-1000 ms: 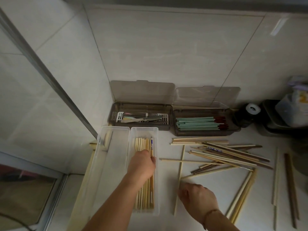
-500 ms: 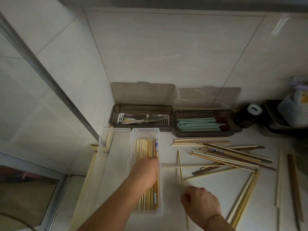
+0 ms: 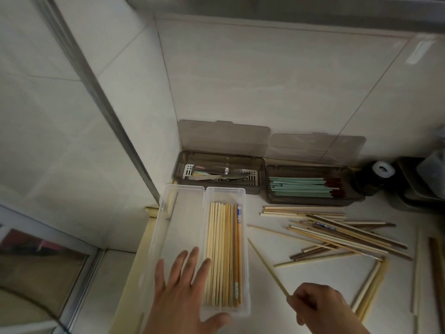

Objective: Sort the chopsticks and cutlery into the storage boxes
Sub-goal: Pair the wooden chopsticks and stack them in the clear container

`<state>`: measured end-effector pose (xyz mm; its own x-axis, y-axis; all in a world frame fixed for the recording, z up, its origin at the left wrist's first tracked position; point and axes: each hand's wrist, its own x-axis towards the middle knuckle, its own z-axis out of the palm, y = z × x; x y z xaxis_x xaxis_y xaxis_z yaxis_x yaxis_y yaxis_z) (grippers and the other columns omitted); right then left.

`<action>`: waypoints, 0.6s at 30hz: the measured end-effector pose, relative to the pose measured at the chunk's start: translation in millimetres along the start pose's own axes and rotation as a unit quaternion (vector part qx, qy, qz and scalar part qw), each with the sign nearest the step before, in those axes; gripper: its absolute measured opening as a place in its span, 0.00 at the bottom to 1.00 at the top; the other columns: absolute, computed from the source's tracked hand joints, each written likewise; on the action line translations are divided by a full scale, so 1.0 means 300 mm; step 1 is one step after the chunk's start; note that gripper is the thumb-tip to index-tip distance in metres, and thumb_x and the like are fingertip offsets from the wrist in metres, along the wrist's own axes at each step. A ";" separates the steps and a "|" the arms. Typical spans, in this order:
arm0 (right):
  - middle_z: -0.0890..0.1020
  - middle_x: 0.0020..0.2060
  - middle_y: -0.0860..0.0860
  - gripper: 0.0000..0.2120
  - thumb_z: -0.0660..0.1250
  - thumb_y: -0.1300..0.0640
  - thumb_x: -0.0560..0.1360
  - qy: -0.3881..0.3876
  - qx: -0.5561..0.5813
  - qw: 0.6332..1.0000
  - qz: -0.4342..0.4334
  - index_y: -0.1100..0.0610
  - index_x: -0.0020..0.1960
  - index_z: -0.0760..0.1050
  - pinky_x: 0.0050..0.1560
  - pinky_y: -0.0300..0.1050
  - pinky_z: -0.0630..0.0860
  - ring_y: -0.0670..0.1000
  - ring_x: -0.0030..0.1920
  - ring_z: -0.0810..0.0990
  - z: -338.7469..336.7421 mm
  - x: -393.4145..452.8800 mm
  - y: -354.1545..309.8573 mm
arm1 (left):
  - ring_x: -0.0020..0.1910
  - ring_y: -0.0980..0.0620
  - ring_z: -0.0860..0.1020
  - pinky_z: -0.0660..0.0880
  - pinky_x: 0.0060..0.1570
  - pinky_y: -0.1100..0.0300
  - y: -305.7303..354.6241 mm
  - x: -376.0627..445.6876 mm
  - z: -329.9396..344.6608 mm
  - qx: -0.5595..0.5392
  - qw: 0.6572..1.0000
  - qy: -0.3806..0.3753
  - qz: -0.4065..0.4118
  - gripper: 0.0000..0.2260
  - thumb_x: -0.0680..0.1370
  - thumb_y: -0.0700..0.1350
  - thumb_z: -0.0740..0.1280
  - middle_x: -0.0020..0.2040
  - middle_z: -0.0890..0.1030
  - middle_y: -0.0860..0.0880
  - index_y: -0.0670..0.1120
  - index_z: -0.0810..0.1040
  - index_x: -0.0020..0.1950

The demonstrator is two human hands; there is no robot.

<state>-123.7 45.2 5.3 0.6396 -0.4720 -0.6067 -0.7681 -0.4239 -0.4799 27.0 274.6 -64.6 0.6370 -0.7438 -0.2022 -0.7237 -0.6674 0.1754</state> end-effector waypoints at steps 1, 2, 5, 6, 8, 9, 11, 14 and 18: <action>0.83 0.30 0.40 0.10 0.67 0.48 0.75 -0.003 0.002 1.000 0.008 0.50 0.37 0.79 0.37 0.26 0.69 0.35 0.34 0.78 -0.002 -0.011 -0.011 | 0.66 0.45 0.68 0.46 0.67 0.41 -0.002 -0.003 0.002 -0.005 1.000 -0.004 0.003 0.46 0.64 0.83 0.50 0.66 0.77 0.44 0.50 0.71 0.66; 0.83 0.30 0.40 0.10 0.67 0.48 0.75 0.001 0.006 1.000 0.014 0.49 0.37 0.79 0.36 0.26 0.68 0.35 0.33 0.78 -0.008 -0.023 -0.021 | 0.66 0.46 0.68 0.46 0.67 0.41 -0.004 -0.006 0.001 -0.013 1.000 -0.007 0.002 0.48 0.62 0.84 0.50 0.66 0.77 0.44 0.50 0.71 0.67; 0.82 0.30 0.41 0.08 0.69 0.50 0.73 0.045 0.023 0.999 0.010 0.49 0.36 0.78 0.37 0.29 0.71 0.37 0.32 0.78 -0.013 -0.063 -0.054 | 0.66 0.47 0.67 0.47 0.67 0.41 -0.016 -0.008 -0.006 -0.042 0.999 -0.024 0.002 0.50 0.60 0.85 0.50 0.67 0.77 0.46 0.51 0.72 0.67; 0.82 0.30 0.42 0.05 0.70 0.52 0.72 0.065 0.050 0.997 -0.006 0.48 0.37 0.78 0.38 0.31 0.73 0.39 0.30 0.79 -0.009 -0.069 -0.071 | 0.66 0.47 0.67 0.47 0.67 0.41 -0.021 -0.009 -0.006 -0.048 0.999 -0.023 0.002 0.50 0.60 0.85 0.50 0.67 0.77 0.46 0.51 0.72 0.67; 0.81 0.29 0.44 0.11 0.74 0.58 0.70 0.100 0.095 0.988 -0.067 0.42 0.43 0.76 0.38 0.33 0.73 0.43 0.28 0.79 0.014 -0.063 -0.106 | 0.66 0.47 0.68 0.46 0.67 0.41 -0.029 -0.010 -0.004 -0.054 0.998 -0.021 -0.001 0.48 0.62 0.84 0.50 0.68 0.76 0.47 0.51 0.72 0.67; 0.80 0.29 0.43 0.15 0.74 0.60 0.69 0.111 0.099 0.983 -0.110 0.41 0.45 0.75 0.36 0.32 0.72 0.44 0.26 0.77 0.032 -0.052 -0.124 | 0.65 0.47 0.69 0.46 0.67 0.41 -0.032 -0.010 -0.002 -0.055 0.998 -0.019 -0.004 0.47 0.62 0.83 0.50 0.67 0.77 0.48 0.52 0.72 0.67; 0.78 0.28 0.42 0.13 0.71 0.59 0.69 0.142 0.049 0.967 -0.208 0.42 0.44 0.75 0.31 0.32 0.70 0.42 0.23 0.72 0.083 -0.012 -0.167 | 0.64 0.47 0.71 0.47 0.67 0.41 -0.034 -0.007 0.000 -0.050 0.999 -0.007 -0.007 0.45 0.63 0.83 0.48 0.66 0.77 0.48 0.53 0.72 0.65; 0.75 0.27 0.43 0.02 0.64 0.51 0.64 0.175 -0.115 0.934 -0.289 0.46 0.37 0.74 0.25 0.35 0.66 0.43 0.25 0.72 0.156 0.056 -0.243 | 0.64 0.46 0.69 0.47 0.66 0.40 -0.037 -0.005 0.006 -0.044 0.999 0.022 0.003 0.40 0.64 0.82 0.48 0.66 0.77 0.48 0.54 0.74 0.59; 0.72 0.20 0.46 0.09 0.70 0.52 0.55 0.184 -0.303 0.893 -0.277 0.51 0.27 0.69 0.23 0.39 0.65 0.49 0.24 0.72 0.211 0.143 -0.335 | 0.64 0.44 0.69 0.52 0.64 0.37 -0.039 -0.005 0.025 -0.020 0.998 0.052 0.018 0.32 0.64 0.80 0.55 0.67 0.75 0.46 0.56 0.78 0.48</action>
<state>-21.1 116.4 -12.7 0.9685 -0.2361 -0.0796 -0.2455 -0.9587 -0.1437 32.4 283.9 -73.6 0.6370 -0.7650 -0.0951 -0.7361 -0.6402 0.2199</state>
